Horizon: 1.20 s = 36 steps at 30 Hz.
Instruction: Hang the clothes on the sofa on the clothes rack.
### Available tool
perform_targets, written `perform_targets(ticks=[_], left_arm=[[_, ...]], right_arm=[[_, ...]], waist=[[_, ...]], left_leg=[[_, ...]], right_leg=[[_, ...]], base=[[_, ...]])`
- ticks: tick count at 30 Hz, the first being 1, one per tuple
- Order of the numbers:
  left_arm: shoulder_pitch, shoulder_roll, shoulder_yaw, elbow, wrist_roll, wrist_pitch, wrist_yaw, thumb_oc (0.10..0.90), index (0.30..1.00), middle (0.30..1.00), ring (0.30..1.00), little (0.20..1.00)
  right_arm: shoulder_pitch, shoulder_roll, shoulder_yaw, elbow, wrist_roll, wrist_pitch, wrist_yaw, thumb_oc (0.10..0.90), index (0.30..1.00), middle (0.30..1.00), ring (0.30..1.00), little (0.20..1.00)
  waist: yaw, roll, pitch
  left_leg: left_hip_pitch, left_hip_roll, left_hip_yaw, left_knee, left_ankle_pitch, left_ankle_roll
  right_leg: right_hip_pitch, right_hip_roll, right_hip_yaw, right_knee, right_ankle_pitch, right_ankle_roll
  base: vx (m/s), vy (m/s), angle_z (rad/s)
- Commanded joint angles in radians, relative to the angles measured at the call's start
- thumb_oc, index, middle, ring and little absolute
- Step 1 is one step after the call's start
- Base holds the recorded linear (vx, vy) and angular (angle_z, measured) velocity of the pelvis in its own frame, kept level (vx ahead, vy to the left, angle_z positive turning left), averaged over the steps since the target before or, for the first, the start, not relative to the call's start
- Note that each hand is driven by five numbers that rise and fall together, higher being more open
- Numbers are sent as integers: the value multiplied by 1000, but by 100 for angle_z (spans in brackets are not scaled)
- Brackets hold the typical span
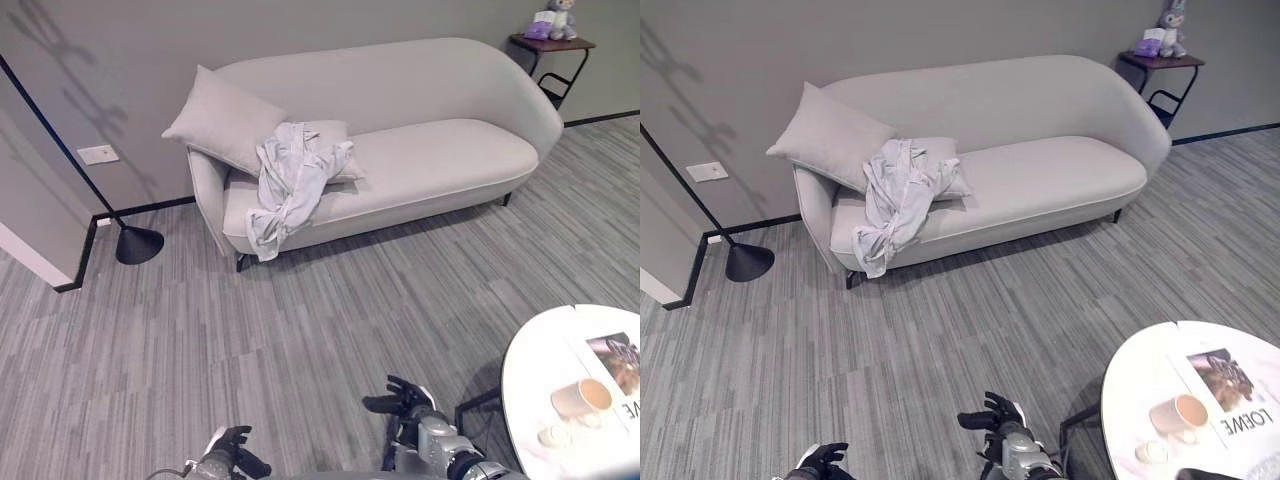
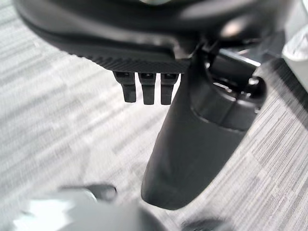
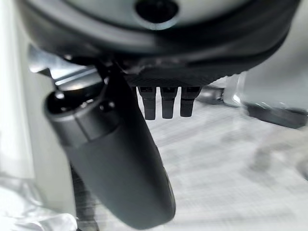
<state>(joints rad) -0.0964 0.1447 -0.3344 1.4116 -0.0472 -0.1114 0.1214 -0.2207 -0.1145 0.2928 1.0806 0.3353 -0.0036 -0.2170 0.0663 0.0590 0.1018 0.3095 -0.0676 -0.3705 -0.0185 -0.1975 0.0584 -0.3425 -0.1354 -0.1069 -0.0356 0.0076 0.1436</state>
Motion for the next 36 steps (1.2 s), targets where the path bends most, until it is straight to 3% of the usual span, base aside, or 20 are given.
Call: perform_targets(ticks=[1, 5, 6, 8, 9, 12, 13, 14, 15, 18, 19, 20, 21, 22, 23, 27, 33, 34, 35, 36], left_arm=[[63, 39, 57, 51, -60, 1, 44, 800, 900, 900, 900, 900], [114, 47, 130, 90, -84, 6, 65, 800, 900, 900, 900, 900], [125, 56, 144, 83, -90, 2, 60, 800, 900, 900, 900, 900], [130, 64, 143, 82, -86, -5, 58, 800, 900, 900, 900, 900], [125, 81, 131, 66, -72, -19, 60, 800, 900, 900, 900, 900], [99, 87, 116, 28, -79, -32, 68, 800, 900, 900, 900, 900], [67, 83, 62, -15, -55, -42, 81, 800, 900, 900, 900, 900], [58, 85, 36, -31, -32, -44, 79, 800, 900, 900, 900, 900], [44, 87, 2, -38, -7, -44, 82, 800, 900, 900, 900, 900], [31, 85, -8, -39, -16, -42, 78, 800, 900, 900, 900, 900], [24, 71, -7, -28, -39, -27, 78, 800, 900, 900, 900, 900], [24, 71, -7, -28, -39, -27, 78, 800, 900, 900, 900, 900], [26, 67, 26, -16, -92, -15, 85, 800, 900, 900, 900, 900], [26, 67, 26, -16, -92, -15, 85, 800, 900, 900, 900, 900], [26, 63, 71, 22, -170, -1, 82, 800, 900, 900, 900, 900], [49, 63, 114, 83, -217, 13, 81, 800, 900, 900, 900, 900], [65, 87, 78, 96, -114, 25, 76, 800, 900, 900, 900, 900], [46, 97, 46, 73, -83, 21, 83, 800, 900, 900, 900, 900], [46, 96, 46, 73, -83, 21, 83, 800, 900, 900, 900, 900], [25, 100, 6, 50, -66, 21, 92, 800, 900, 900, 900, 900]], right_arm=[[-70, -71, -55, -185, -103, -72, -127, 800, 900, 900, 900, 900], [-58, -105, -81, -279, -176, -63, -181, 800, 900, 900, 900, 900], [-63, -126, -78, -328, -184, -67, -173, 800, 900, 900, 900, 900], [-68, -130, -86, -331, -173, -75, -166, 800, 900, 900, 900, 900], [-76, -140, -105, -324, -151, -91, -171, 800, 900, 900, 900, 900], [-99, -149, -122, -285, -121, -102, -199, 800, 900, 900, 900, 900], [-152, -159, -122, -247, -105, -90, -224, 800, 900, 900, 900, 900], [-169, -165, -115, -233, -88, -93, -221, 800, 900, 900, 900, 900], [-191, -165, -111, -204, -33, -109, -201, 800, 900, 900, 900, 900], [-209, -160, -87, -162, 28, -117, -150, 800, 900, 900, 900, 900], [-224, -133, -66, -92, 91, -120, -130, 800, 900, 900, 900, 900], [-225, -133, -66, -91, 91, -120, -129, 800, 900, 900, 900, 900], [-247, -105, -49, -46, 135, -123, -115, 800, 900, 900, 900, 900], [-248, -105, -49, -45, 136, -124, -115, 800, 900, 900, 900, 900], [-269, -60, -54, 30, 173, -113, -102, 800, 900, 900, 900, 900], [-278, 14, -81, 158, 254, -115, -97, 800, 900, 900, 900, 900], [-201, 37, -167, 271, 359, -127, -97, 800, 900, 900, 900, 900], [-169, 23, -196, 320, 368, -122, -107, 800, 900, 900, 900, 900], [-169, 22, -196, 320, 368, -122, -107, 800, 900, 900, 900, 900], [-152, 17, -209, 348, 379, -117, -127, 800, 900, 900, 900, 900]], waist=[[13, -50, -16], [8, -40, -50], [20, -31, -62], [26, -31, -67], [49, -32, -53], [77, -59, -16], [106, -89, 26], [115, -102, 33], [140, -107, 45], [155, -106, 42], [175, -88, 27], [174, -90, 26], [202, -71, 15], [202, -71, 13], [241, -77, 8], [278, -86, -22], [293, -148, -76], [270, -135, -76], [272, -132, -80], [244, -95, -65]], left_leg=[[24, 115, 48, -69, -4, -83], [23, 205, 40, -30, 72, -120], [-11, 237, 31, 47, 158, -155], [-33, 244, 29, 105, 192, -172], [-106, 250, 56, 277, 265, -198], [-226, 241, 102, 430, 317, -163], [-318, 288, 239, 511, 273, -119], [-357, 278, 274, 500, 245, -113], [-416, 242, 310, 501, 163, -106], [-477, 188, 353, 413, 119, -102], [-530, 208, 432, 226, 210, -114], [-529, 206, 432, 217, 218, -113], [-541, 181, 471, 46, 318, -125], [-541, 181, 471, 40, 324, -125], [-587, 146, 433, -54, 358, -135], [-573, 124, 360, -20, 402, -123], [-498, 59, 370, -10, 338, -81], [-404, 24, 361, -38, 290, -35], [-408, 27, 362, -39, 292, -35], [-355, 34, 345, -48, 271, -13]], right_leg=[[66, -84, -1, -52, 231, 70], [106, -41, -25, -47, 246, 52], [138, -16, -52, -52, 227, 44], [168, -8, -71, -52, 212, 37], [239, 10, -95, -52, 166, 7], [292, -1, -111, -52, 121, -24], [351, -5, -120, -52, 90, -43], [363, -11, -121, -52, 78, -45], [386, -13, -122, -52, 59, -42], [402, -19, -134, -52, 24, -42], [457, 10, -165, -52, -37, -44], [455, 8, -166, -52, -35, -44], [490, 42, -174, -52, -76, -44], [487, 42, -174, -52, -74, -44], [550, 56, -172, -52, -113, -49], [619, 52, -155, -16, -142, -36], [608, -40, -170, 120, -75, 16], [508, -101, -159, 403, 55, 48], [502, -98, -156, 402, 59, 47], [434, -114, -156, 566, 121, 55]], base=[[368, -120, 41], [662, -199, 50], [509, -147, 54], [505, -147, 24], [379, -110, 22], [281, -127, 34], [252, -163, 5], [377, -182, 17], [182, -38, 15], [332, 97, 5], [276, 93, 26], [559, 216, 65], [273, 125, 65], [564, 228, 51], [281, 105, 4], [396, 237, -11], [342, 325, 21], [378, 505, 36], [436, 597, 56], [155, 218, 40]])
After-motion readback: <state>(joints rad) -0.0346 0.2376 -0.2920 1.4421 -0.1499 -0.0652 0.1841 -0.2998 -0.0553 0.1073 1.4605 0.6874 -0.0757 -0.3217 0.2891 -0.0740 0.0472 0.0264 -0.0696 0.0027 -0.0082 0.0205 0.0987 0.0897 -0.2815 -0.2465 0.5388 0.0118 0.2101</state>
